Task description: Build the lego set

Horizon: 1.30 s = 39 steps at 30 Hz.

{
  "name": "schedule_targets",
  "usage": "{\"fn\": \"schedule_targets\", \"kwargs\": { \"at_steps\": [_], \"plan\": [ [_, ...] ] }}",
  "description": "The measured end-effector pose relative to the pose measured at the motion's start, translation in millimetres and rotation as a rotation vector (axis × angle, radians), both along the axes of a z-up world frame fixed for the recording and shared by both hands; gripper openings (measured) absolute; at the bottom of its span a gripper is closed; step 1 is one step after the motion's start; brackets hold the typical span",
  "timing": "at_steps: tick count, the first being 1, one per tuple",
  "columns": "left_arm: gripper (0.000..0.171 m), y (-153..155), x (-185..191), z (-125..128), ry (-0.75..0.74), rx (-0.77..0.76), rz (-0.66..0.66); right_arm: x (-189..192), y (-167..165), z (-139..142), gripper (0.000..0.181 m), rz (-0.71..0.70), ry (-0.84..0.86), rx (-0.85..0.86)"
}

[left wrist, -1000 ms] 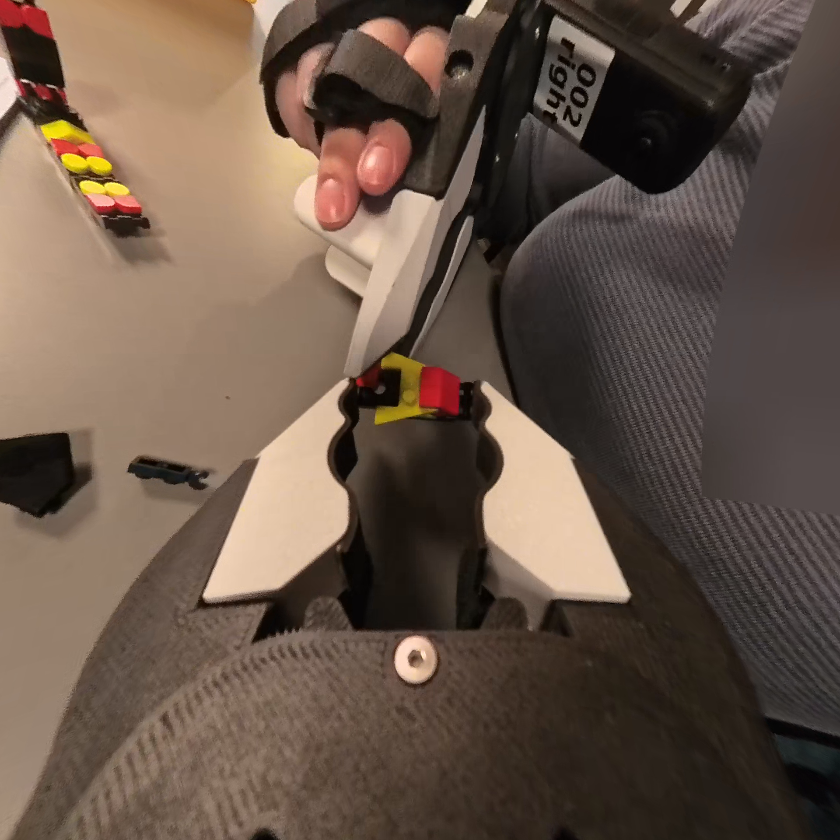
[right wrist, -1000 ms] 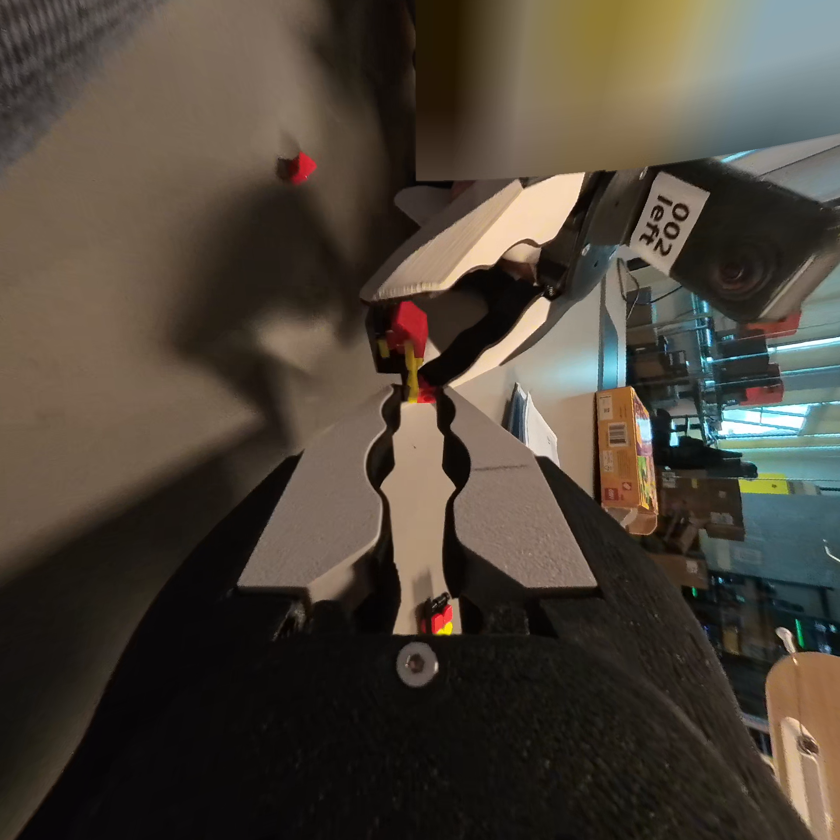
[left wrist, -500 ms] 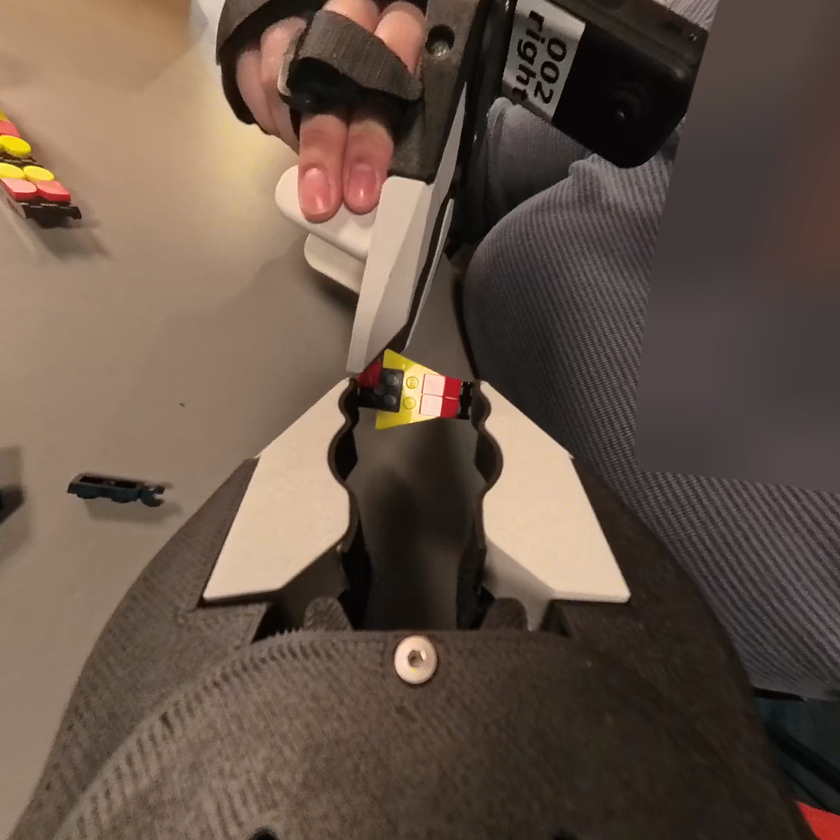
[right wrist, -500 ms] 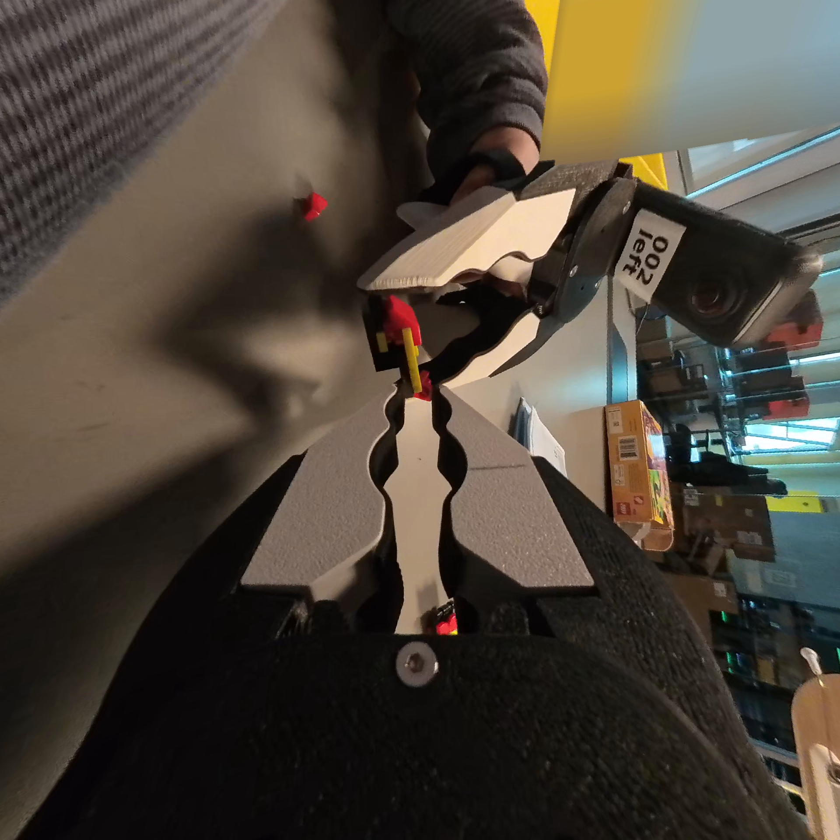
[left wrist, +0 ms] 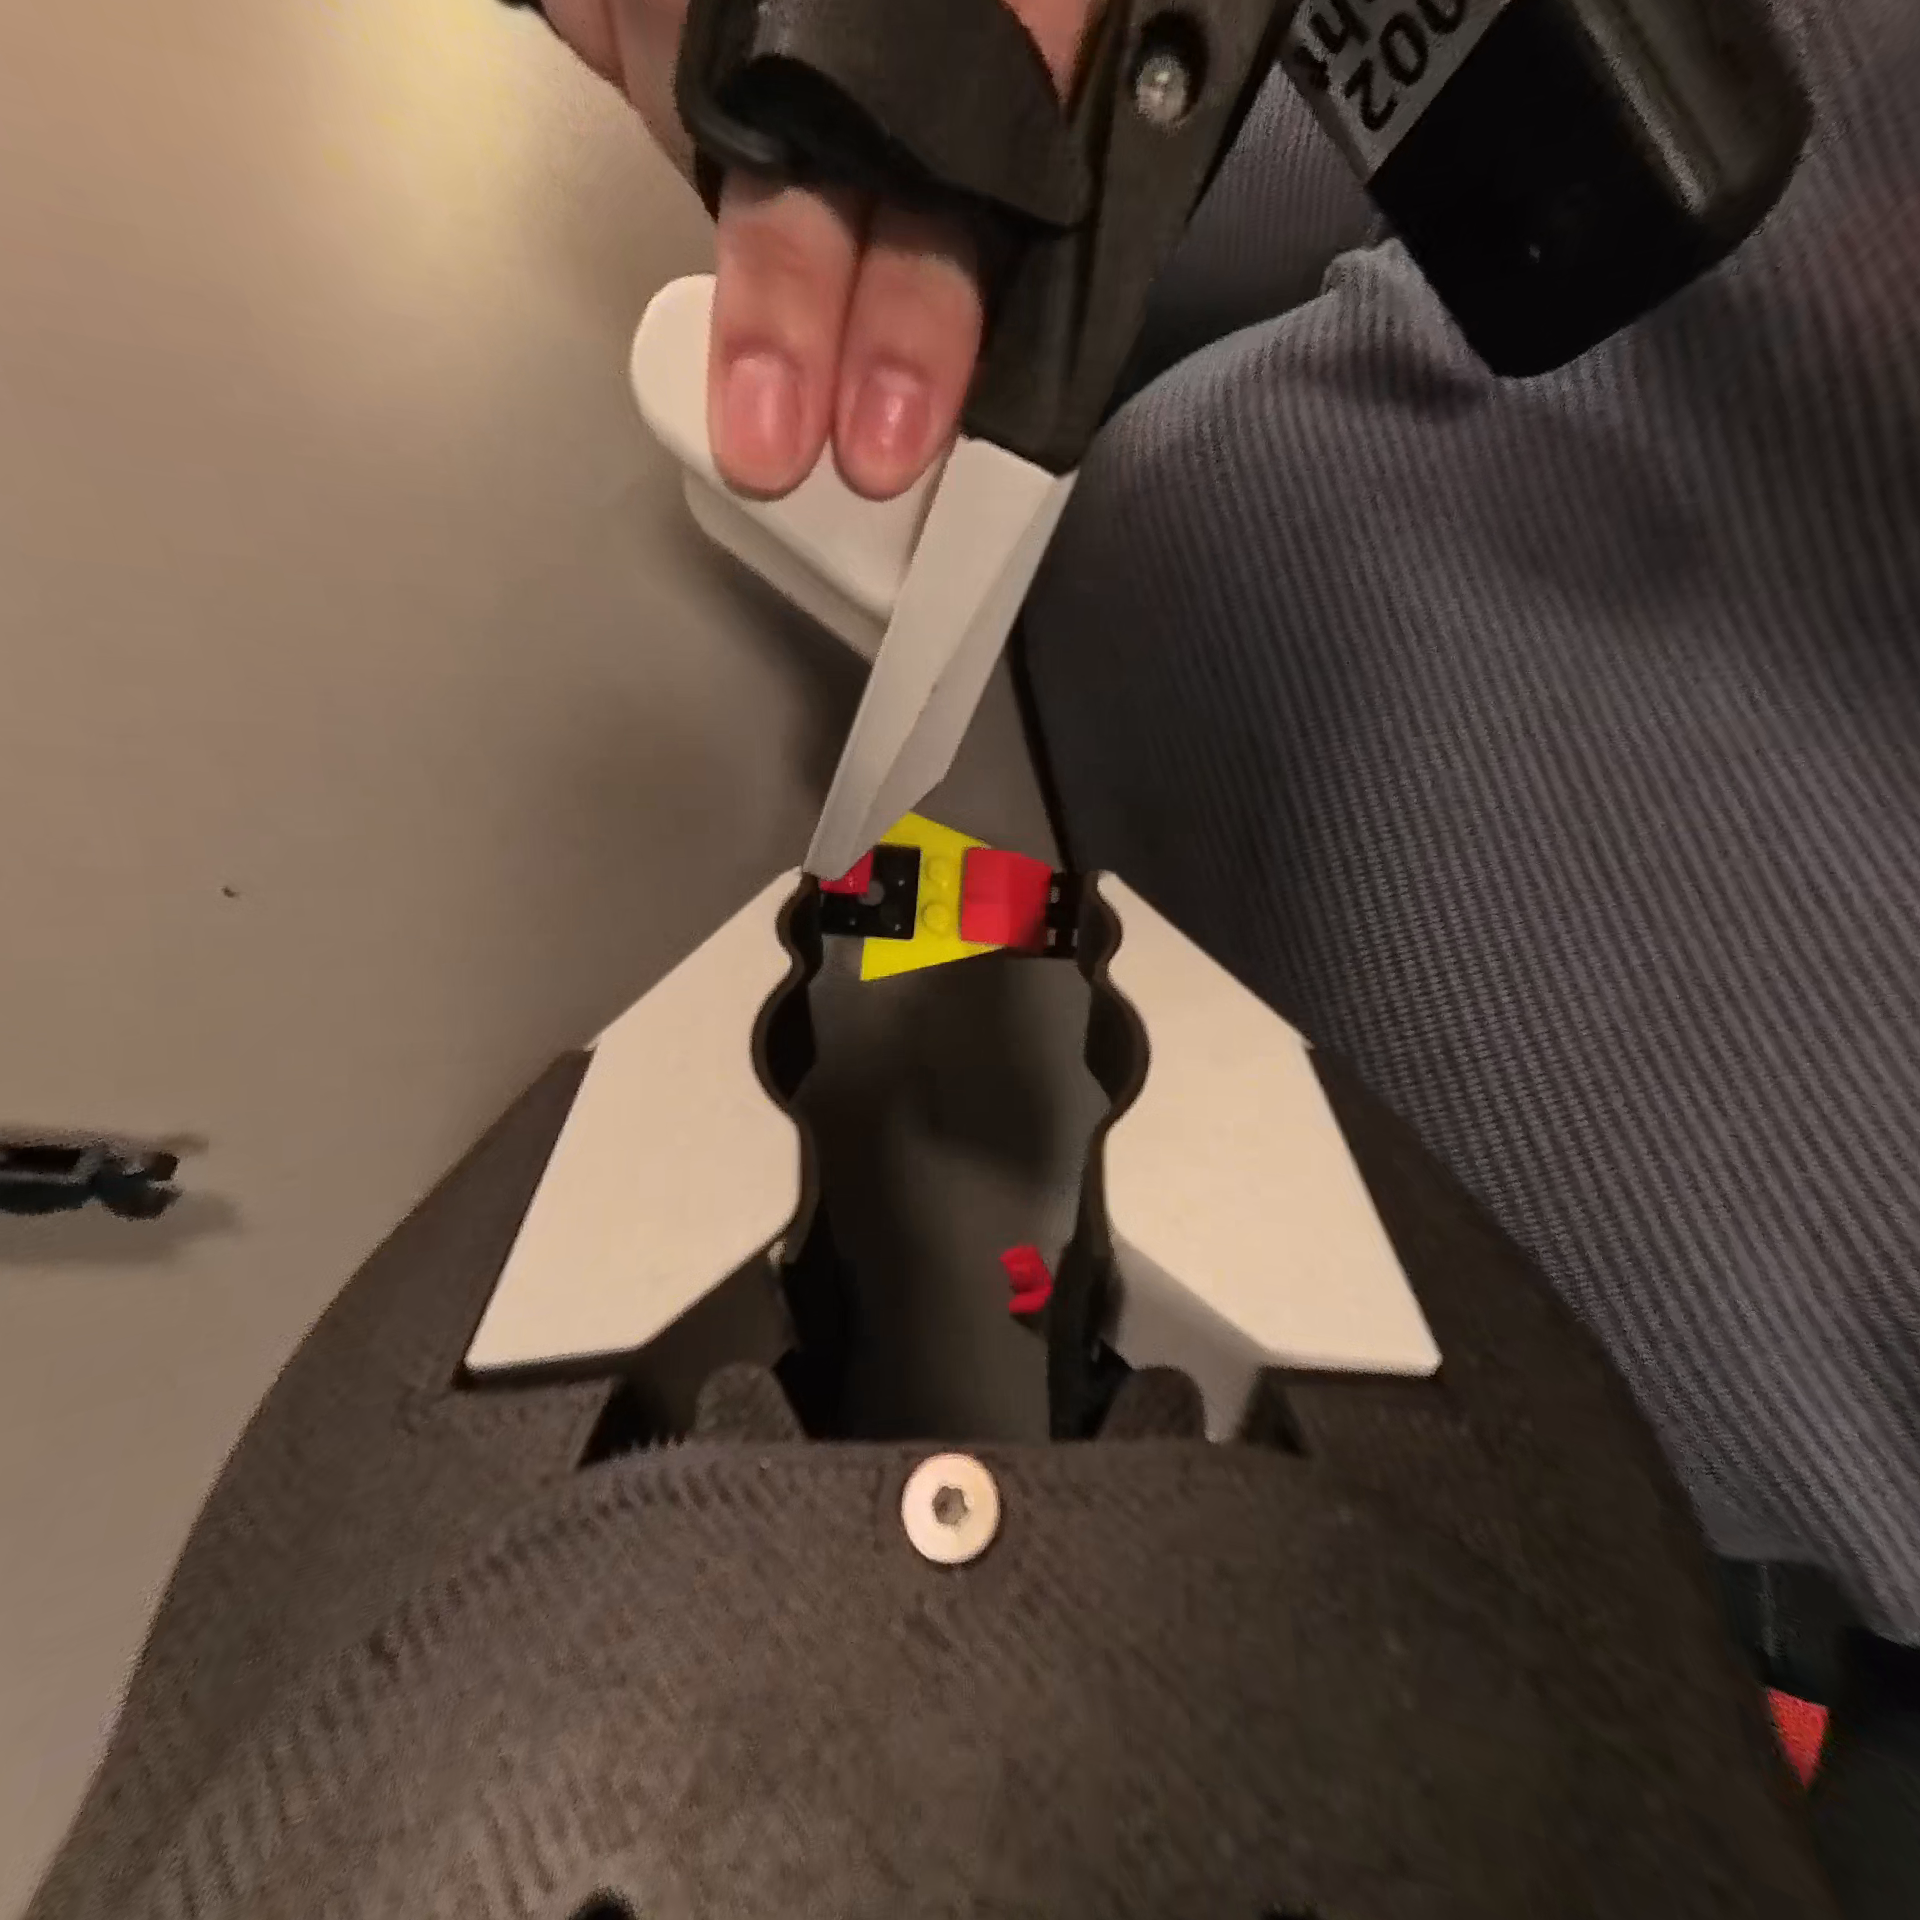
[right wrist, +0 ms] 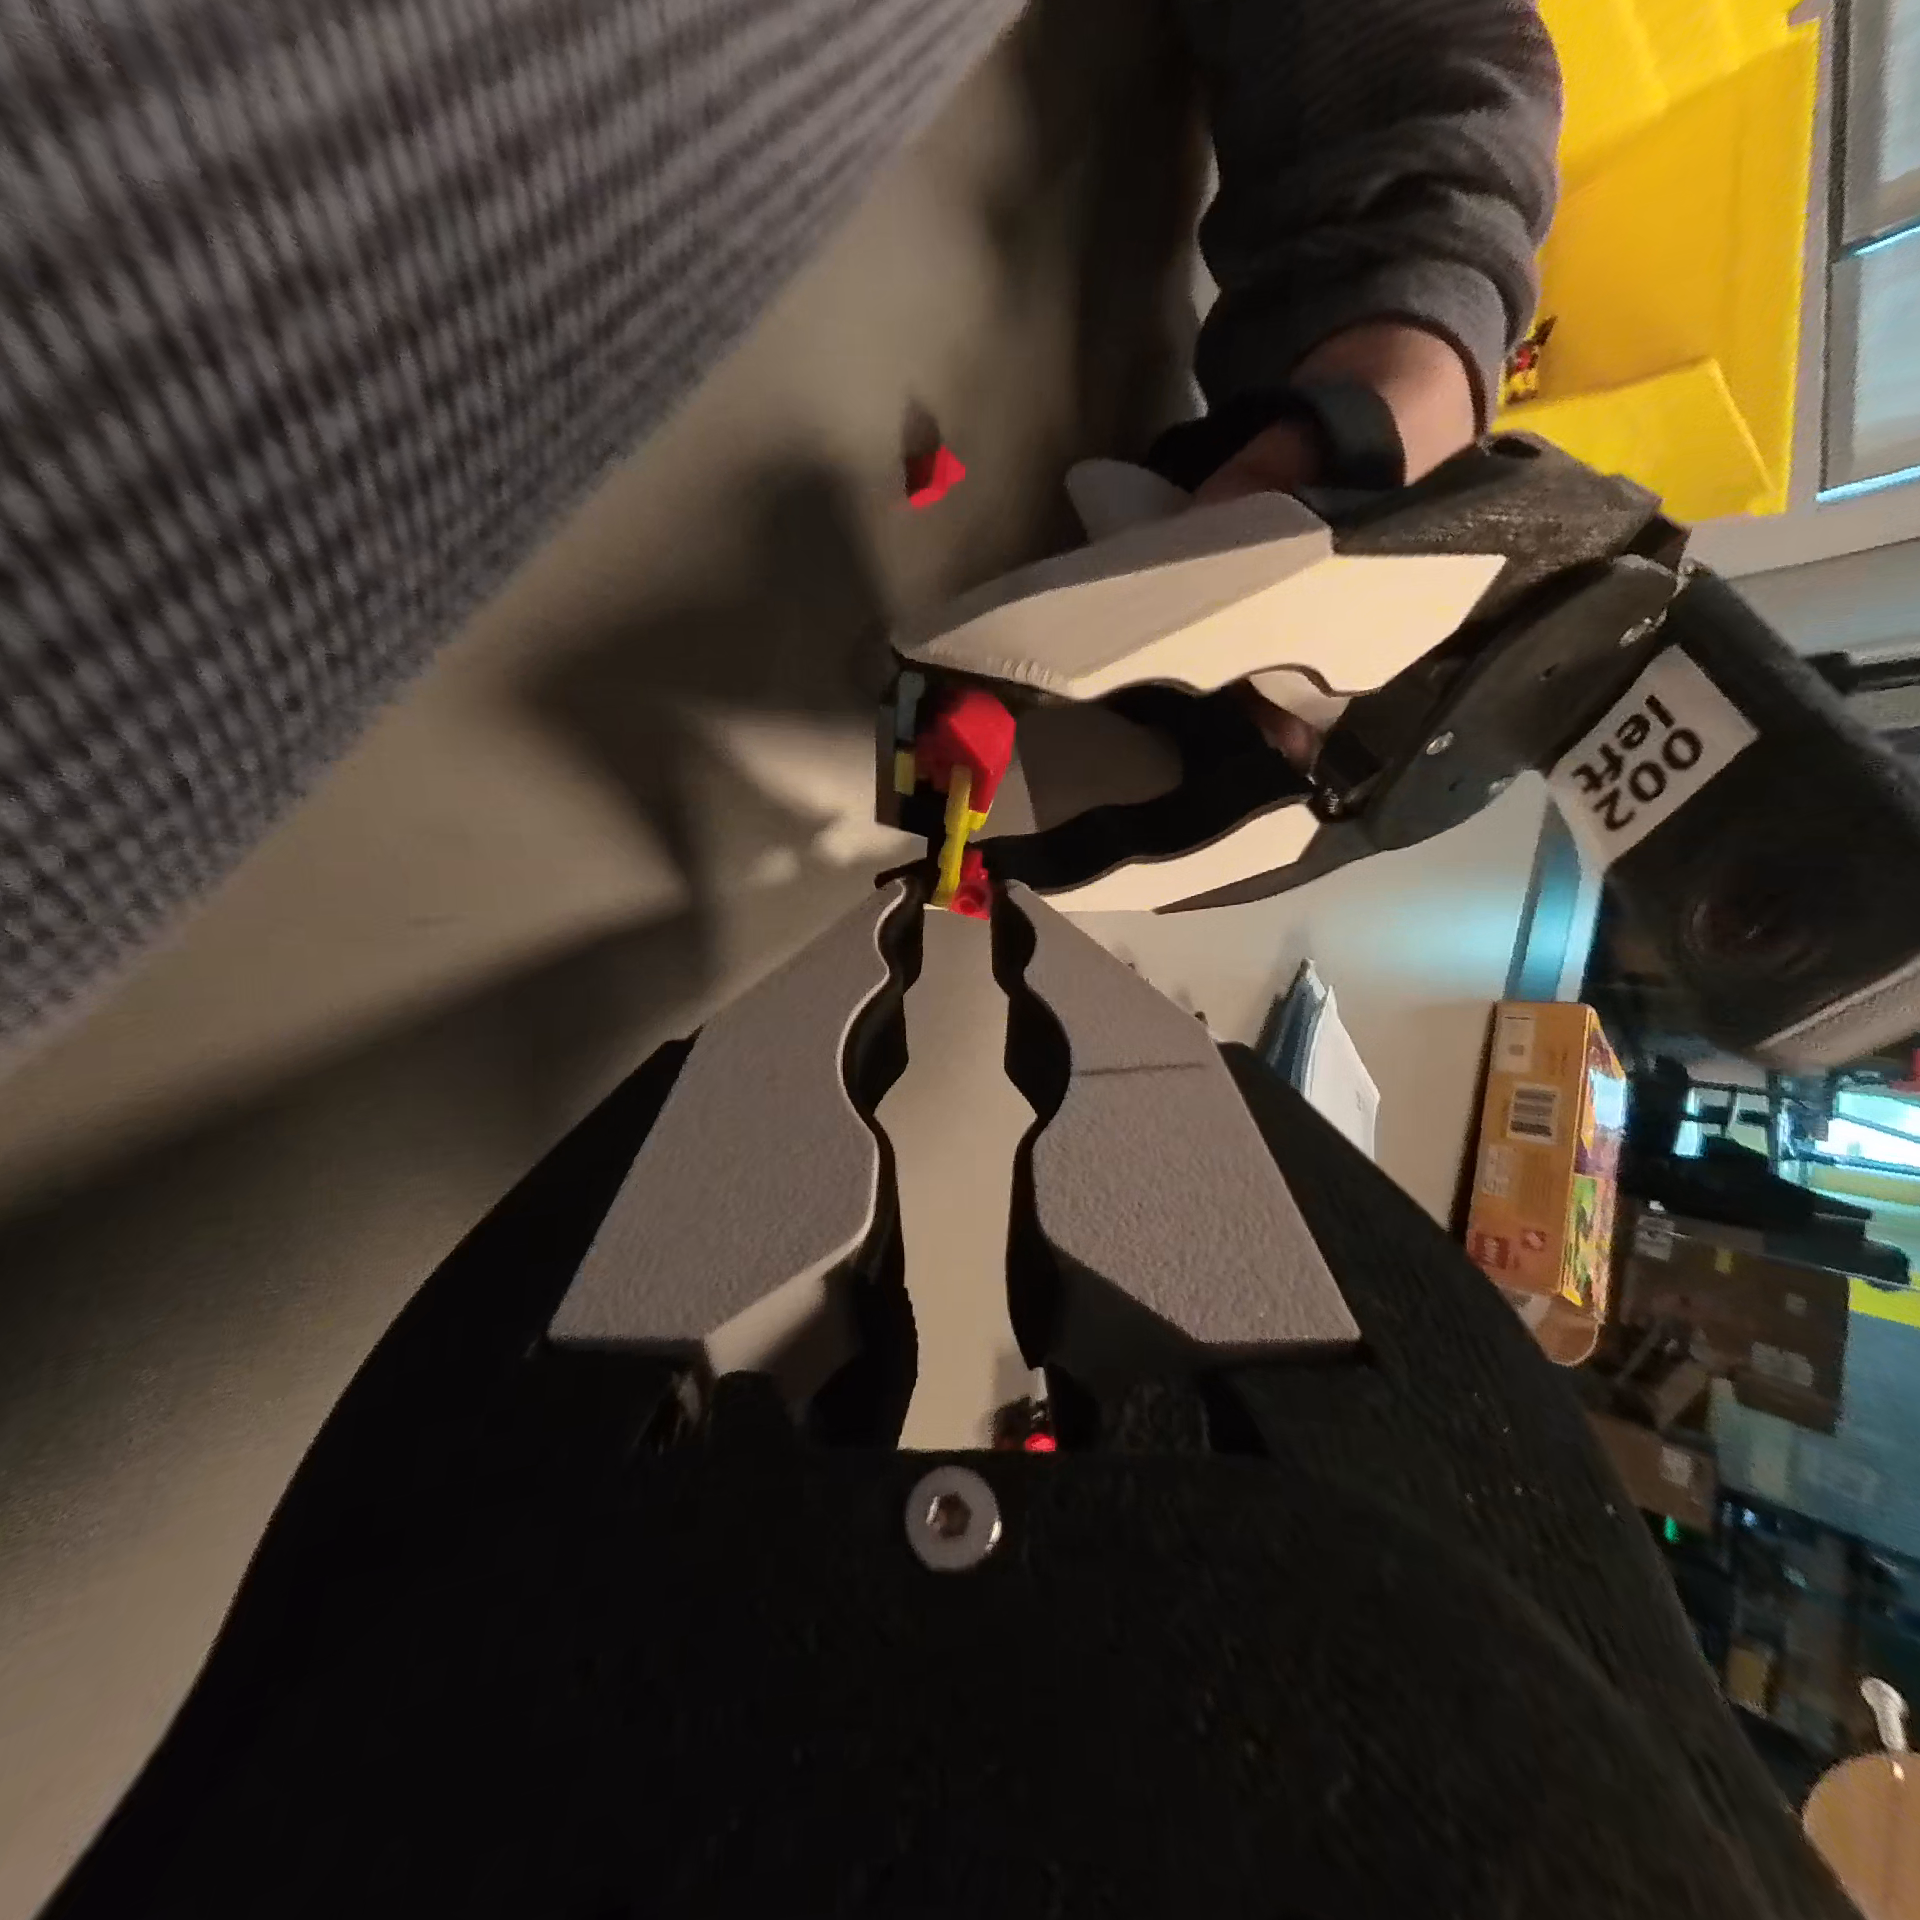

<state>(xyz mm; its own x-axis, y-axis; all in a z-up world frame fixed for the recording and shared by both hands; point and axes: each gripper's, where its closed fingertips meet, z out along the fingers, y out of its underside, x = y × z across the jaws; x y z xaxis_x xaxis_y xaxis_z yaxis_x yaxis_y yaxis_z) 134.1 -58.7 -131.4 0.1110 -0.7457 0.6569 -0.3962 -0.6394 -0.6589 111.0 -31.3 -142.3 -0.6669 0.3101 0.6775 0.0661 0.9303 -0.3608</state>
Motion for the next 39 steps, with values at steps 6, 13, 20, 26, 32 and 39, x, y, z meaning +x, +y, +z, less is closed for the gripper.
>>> {"fn": "schedule_targets", "kwargs": {
  "at_steps": [6,13,20,26,32,39],
  "plan": [
    [0.048,-5.7,3.5,-1.3,0.014,-0.012,-0.029,2.9,-3.9,0.7,0.004,0.022,-0.060,-0.012],
    [0.047,-3.4,4.4,-2.7,0.035,0.013,0.008,2.0,-2.8,1.0,0.004,0.007,-0.050,-0.045],
    [0.079,25.4,-7.8,0.3,0.103,0.222,0.267,-4.2,14.8,-3.5,0.004,-0.106,-0.018,-0.059],
    [0.077,29.6,-17.6,-0.6,0.220,0.423,0.385,-5.7,25.5,-7.4,0.005,-0.165,-0.017,-0.087],
    [0.074,21.2,-11.6,-12.4,0.238,0.409,0.304,-7.4,49.3,-14.7,0.005,-0.255,0.010,-0.108],
    [0.064,39.5,-27.7,-3.0,0.226,0.511,0.384,-16.3,64.1,-12.3,0.009,-0.254,0.177,0.033]
  ]
}}
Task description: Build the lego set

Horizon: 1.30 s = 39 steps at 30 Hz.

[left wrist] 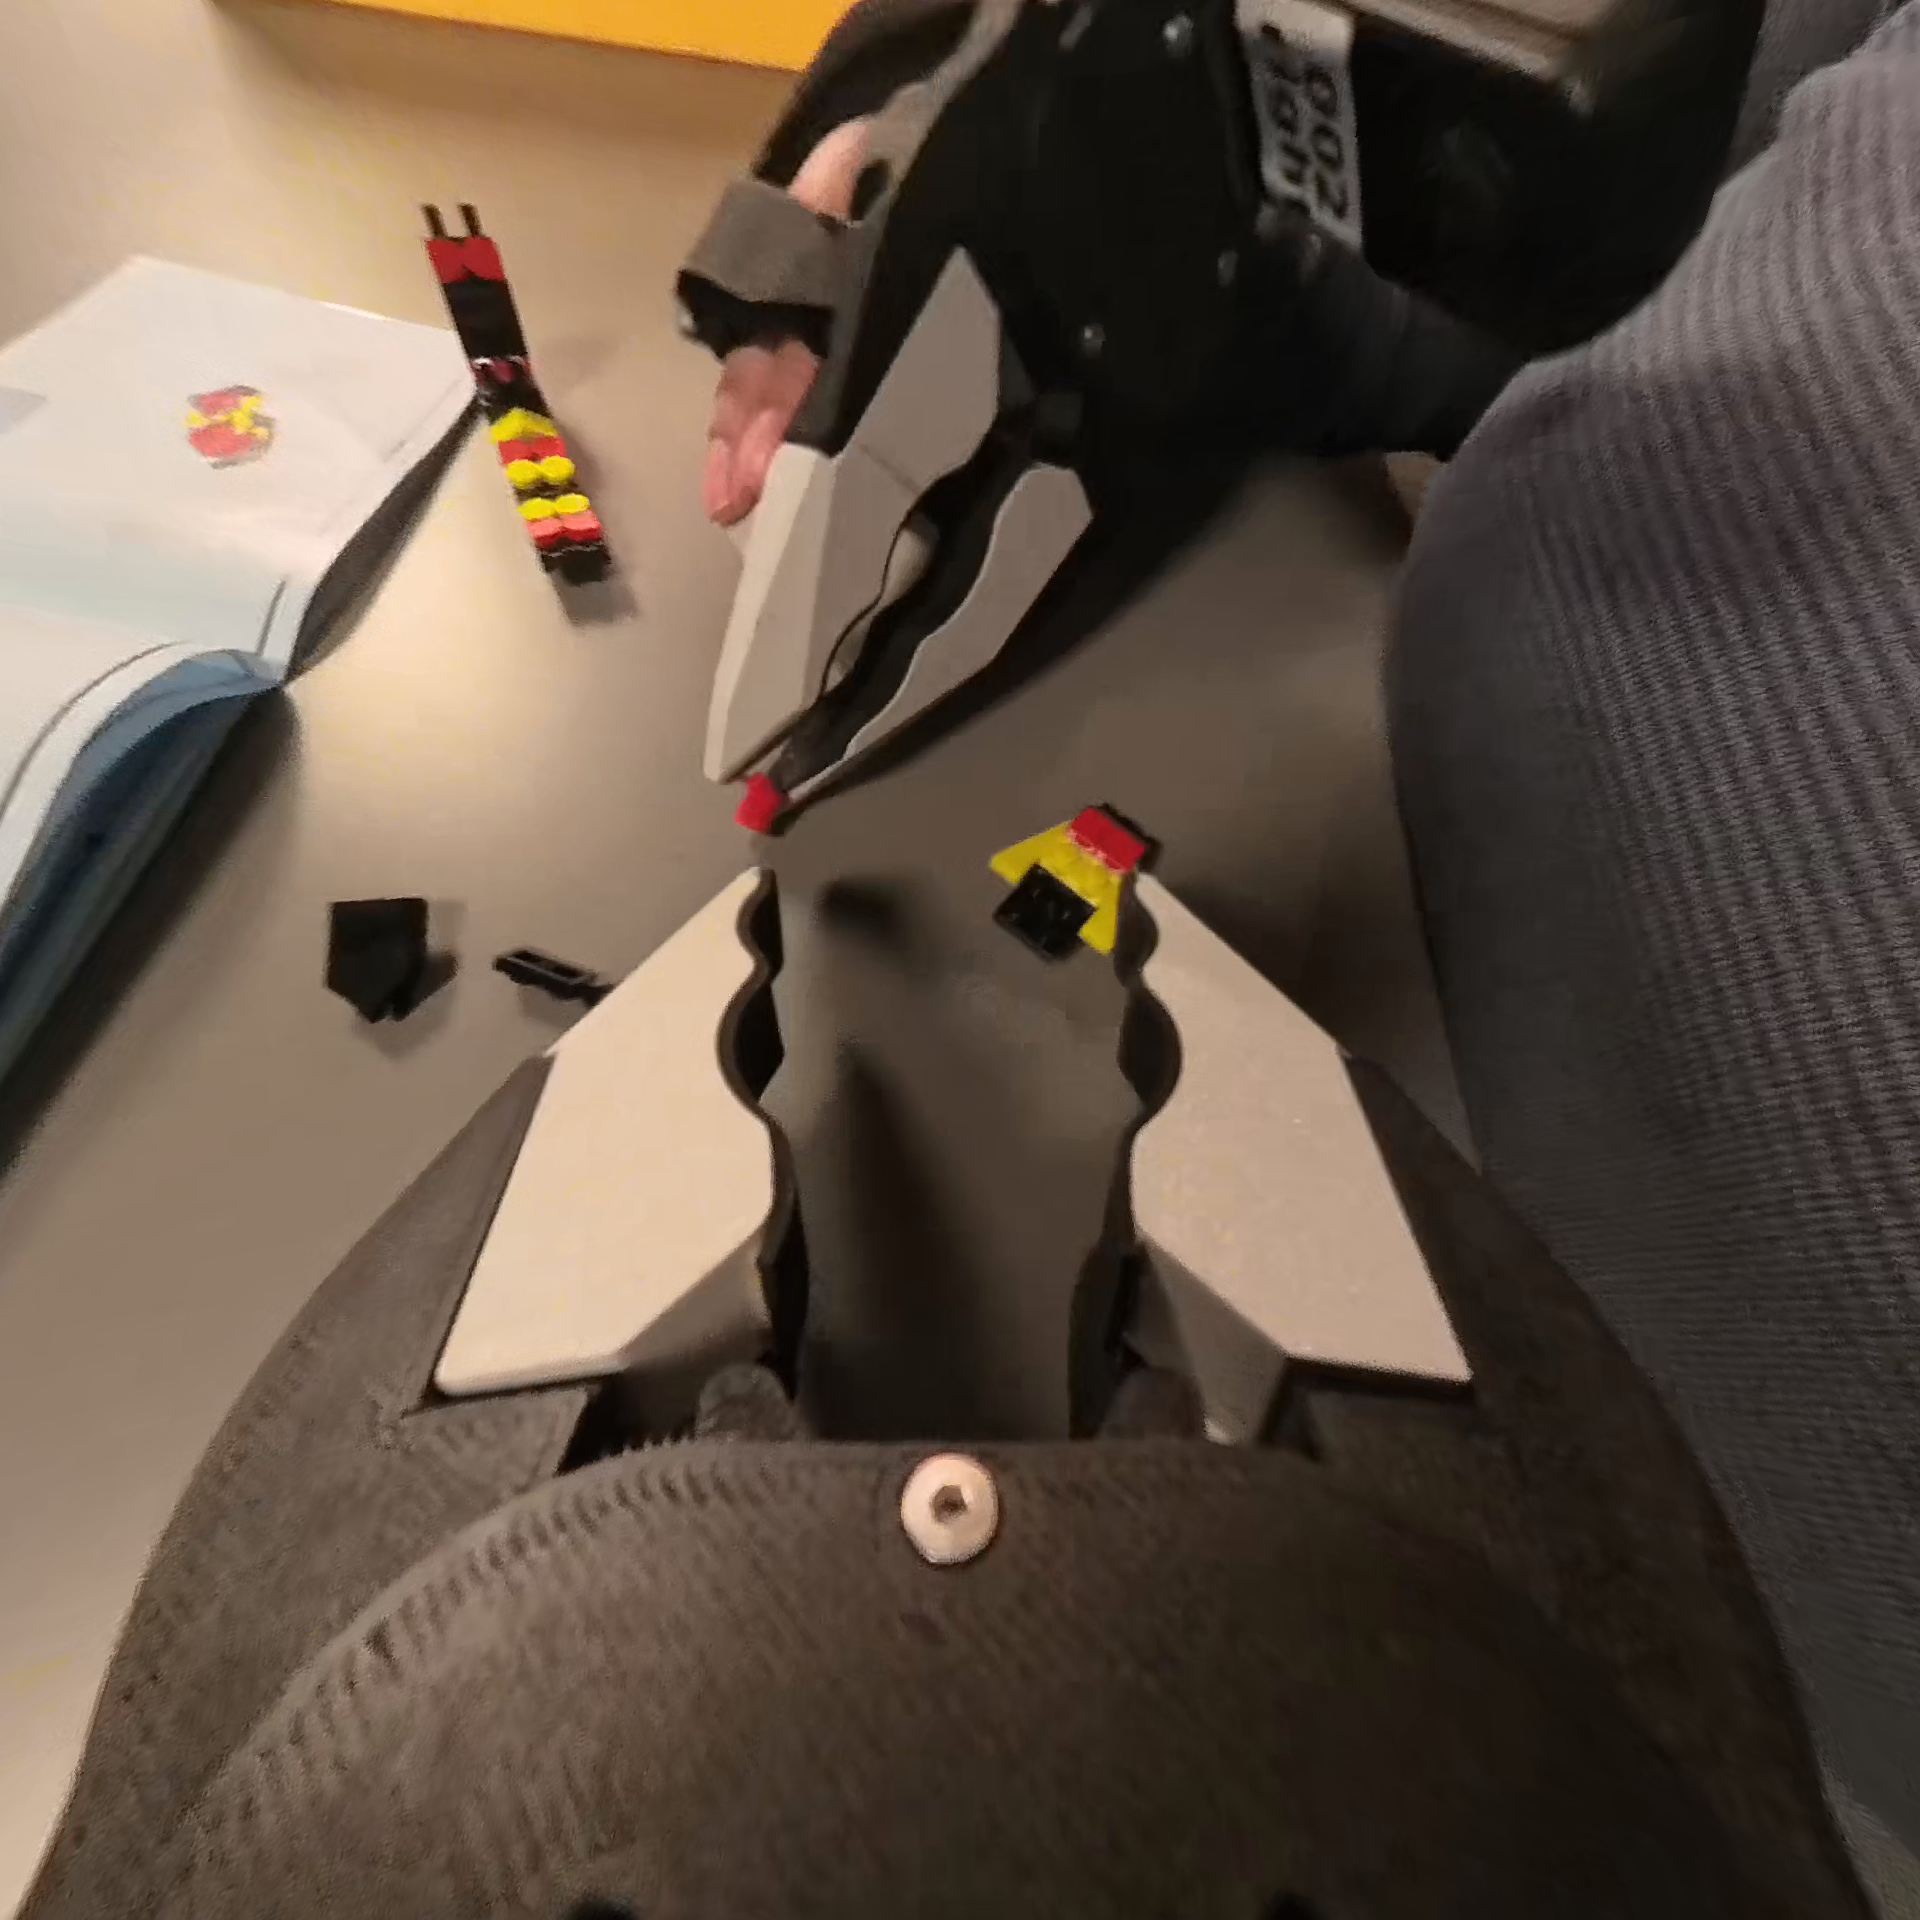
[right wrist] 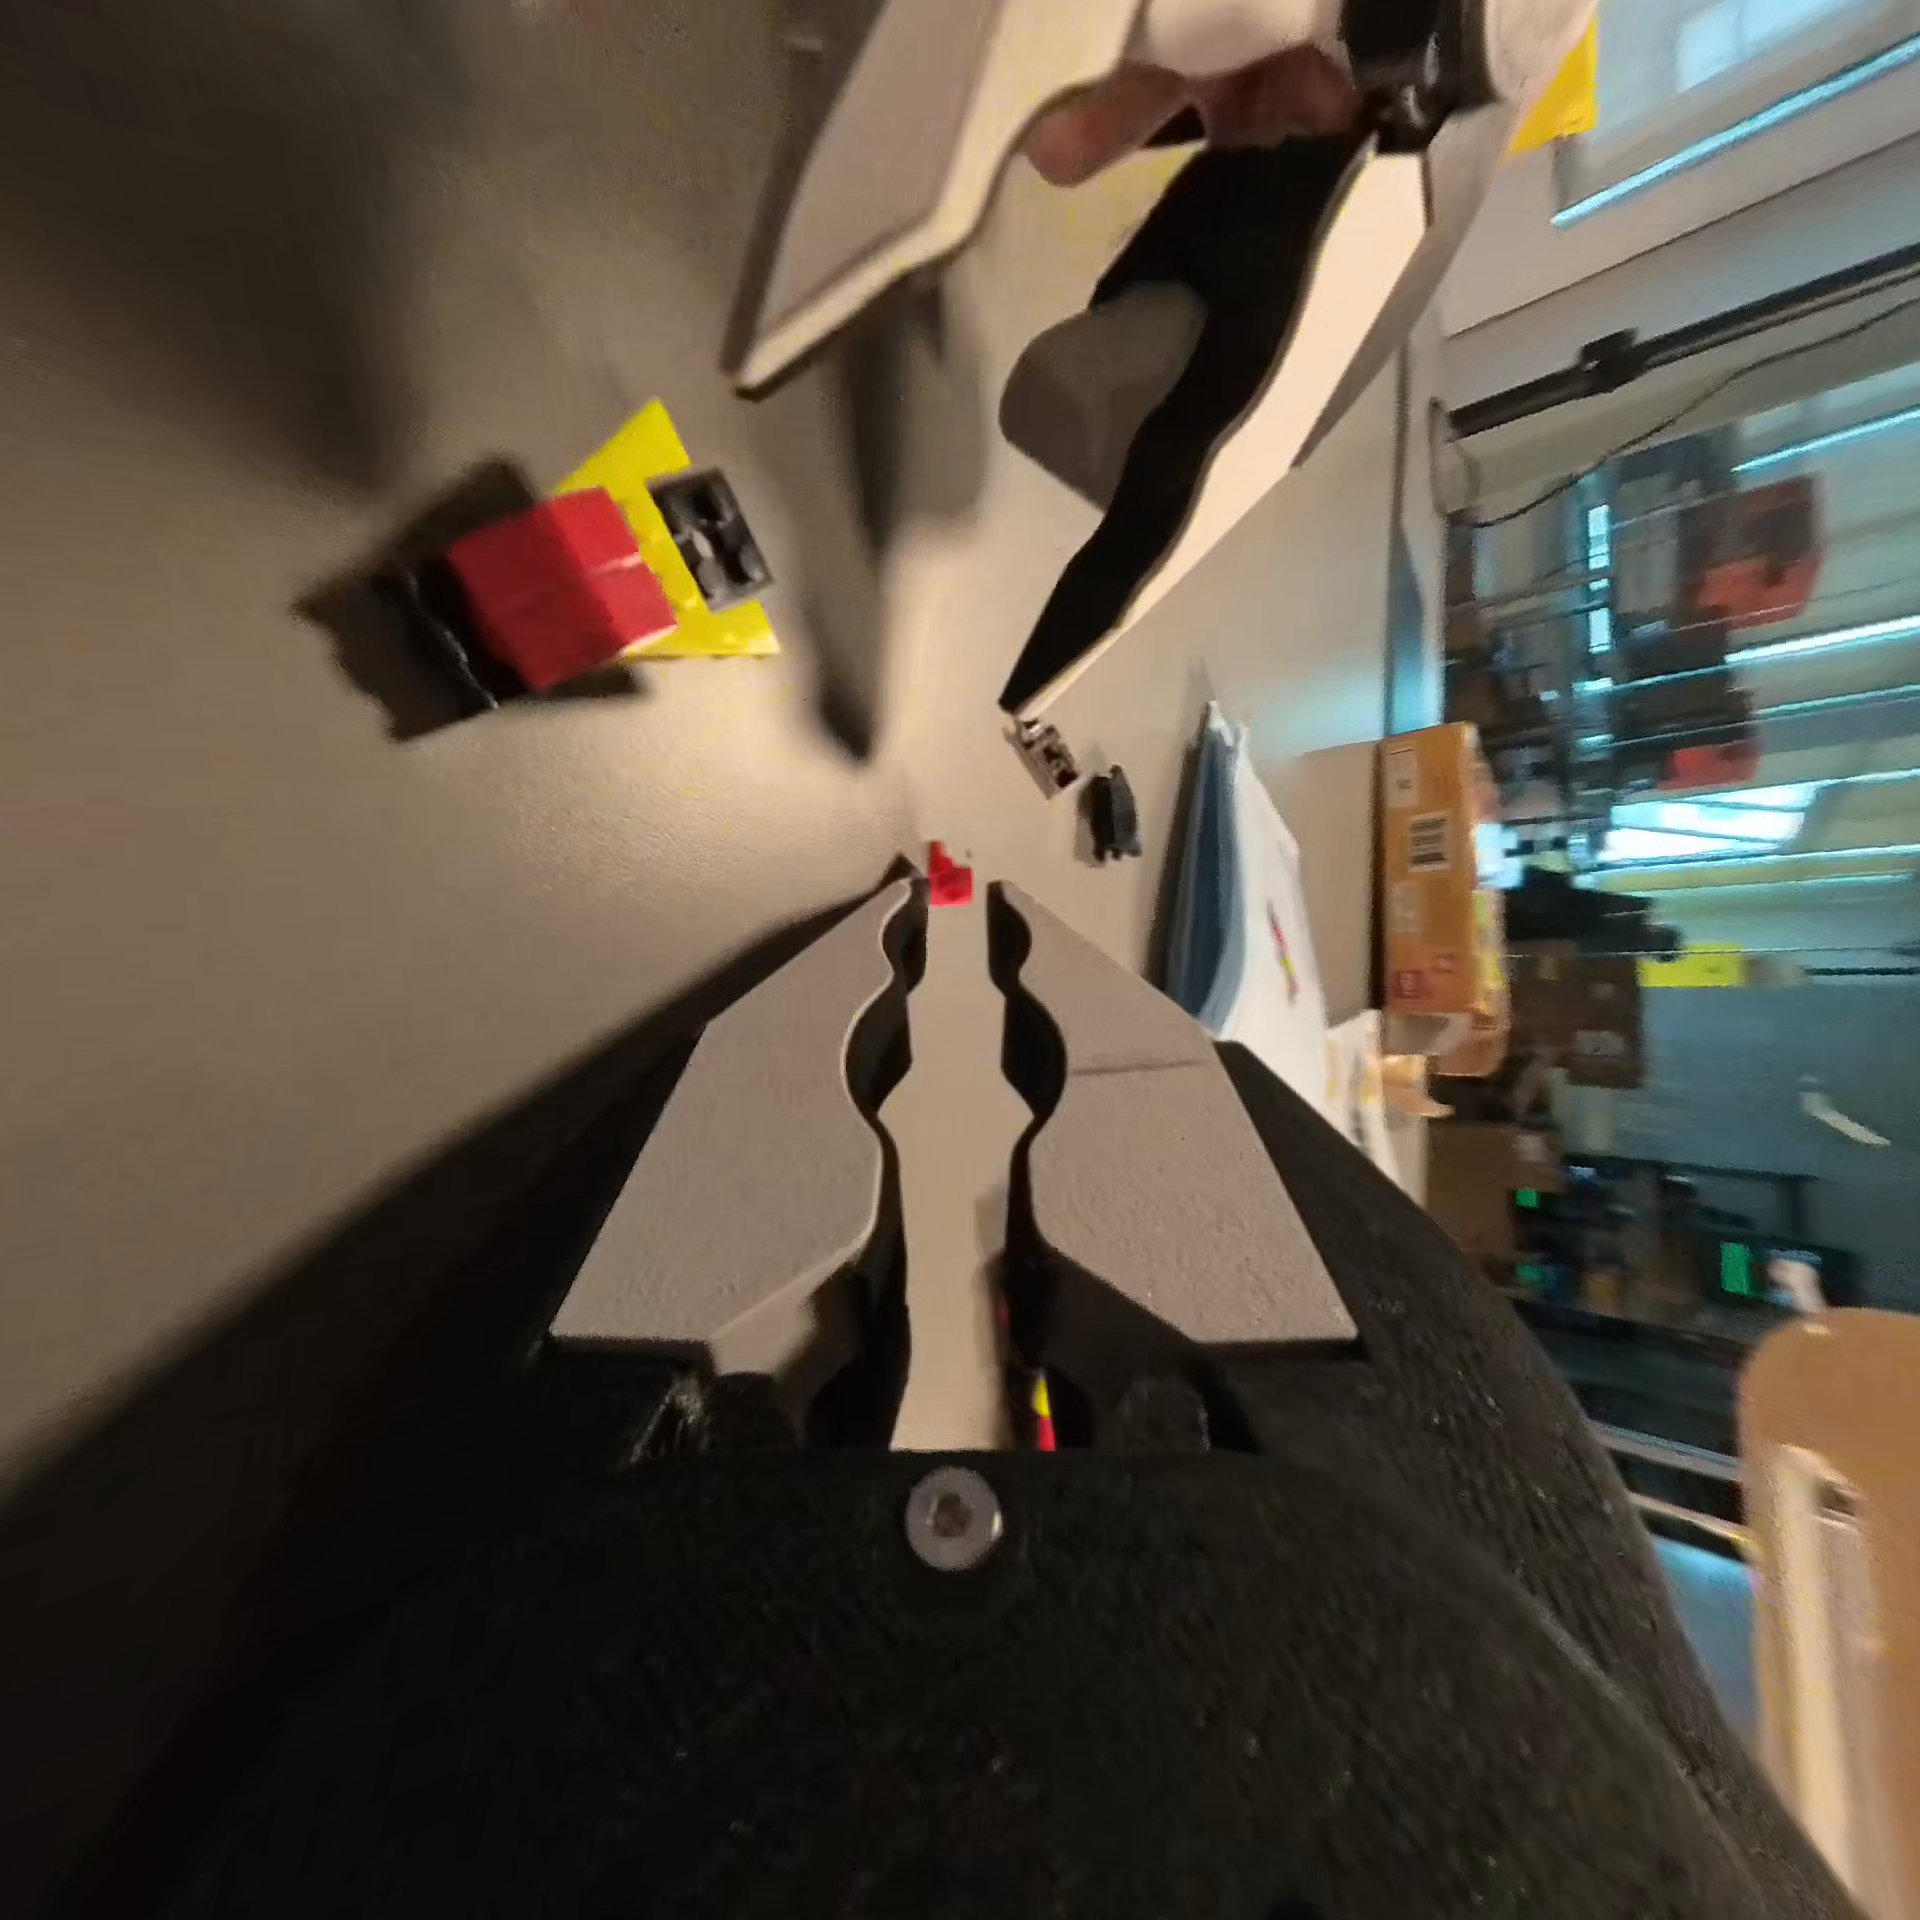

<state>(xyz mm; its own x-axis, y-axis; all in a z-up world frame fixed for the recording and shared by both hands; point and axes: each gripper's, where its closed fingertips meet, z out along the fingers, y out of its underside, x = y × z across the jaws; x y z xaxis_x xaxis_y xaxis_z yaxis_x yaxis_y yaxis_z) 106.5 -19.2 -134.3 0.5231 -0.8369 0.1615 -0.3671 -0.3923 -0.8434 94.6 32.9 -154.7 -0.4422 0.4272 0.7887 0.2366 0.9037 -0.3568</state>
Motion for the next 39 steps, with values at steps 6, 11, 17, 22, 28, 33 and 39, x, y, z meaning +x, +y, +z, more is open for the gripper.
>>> {"fn": "schedule_targets", "kwargs": {
  "at_steps": [6,11,17,22,28,33,39],
  "plan": [
    [0.063,1.9,-4.3,-1.4,-0.031,-0.060,-0.006,2.8,4.2,4.5,0.020,-0.033,-0.008,-0.057],
    [0.061,1.6,-3.7,-4.9,-0.017,-0.081,-0.011,10.0,1.1,3.5,0.026,-0.081,-0.116,-0.433],
    [0.057,1.4,-3.5,-5.6,-0.022,-0.096,-0.014,4.7,-3.4,2.2,0.020,-0.187,-0.218,-0.767],
    [0.055,2.3,-3.8,-2.4,-0.042,-0.087,-0.013,2.0,-2.3,-2.4,0.006,-0.254,-0.245,-0.795],
    [0.043,8.6,-6.3,11.5,-0.024,0.119,0.004,0.7,-10.3,10.0,0.005,-0.186,-0.194,-0.825],
    [0.038,9.0,-6.8,19.3,-0.032,0.210,-0.008,4.9,-30.9,21.0,0.005,-0.072,-0.221,-0.926],
    [0.026,3.2,1.8,4.1,0.241,0.509,-0.112,12.4,-51.8,34.5,0.006,0.012,-0.342,-1.220]
  ]
}}
